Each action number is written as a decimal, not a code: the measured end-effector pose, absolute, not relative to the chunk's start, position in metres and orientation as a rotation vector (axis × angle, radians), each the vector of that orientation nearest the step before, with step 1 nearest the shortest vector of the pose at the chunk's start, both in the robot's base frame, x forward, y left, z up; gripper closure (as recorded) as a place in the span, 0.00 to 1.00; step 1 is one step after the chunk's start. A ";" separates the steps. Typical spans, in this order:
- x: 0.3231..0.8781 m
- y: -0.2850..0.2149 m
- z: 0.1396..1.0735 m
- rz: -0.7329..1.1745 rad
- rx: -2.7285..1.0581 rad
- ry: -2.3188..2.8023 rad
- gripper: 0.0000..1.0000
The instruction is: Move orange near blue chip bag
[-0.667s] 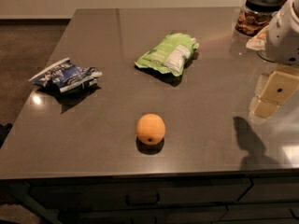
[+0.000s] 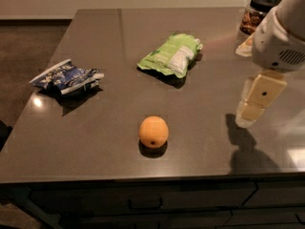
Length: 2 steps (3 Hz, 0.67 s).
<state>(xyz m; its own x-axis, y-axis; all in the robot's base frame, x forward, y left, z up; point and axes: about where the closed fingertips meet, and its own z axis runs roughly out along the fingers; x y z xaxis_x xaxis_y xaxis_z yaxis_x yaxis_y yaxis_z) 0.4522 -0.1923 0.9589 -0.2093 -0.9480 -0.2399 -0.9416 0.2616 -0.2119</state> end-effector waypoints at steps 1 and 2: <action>0.464 -0.171 0.942 0.059 -1.752 2.220 0.00; 0.465 -0.143 0.917 0.219 -1.771 2.209 0.00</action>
Offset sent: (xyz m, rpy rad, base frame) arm 0.0090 0.0870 -0.0713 0.2369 0.2316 0.0978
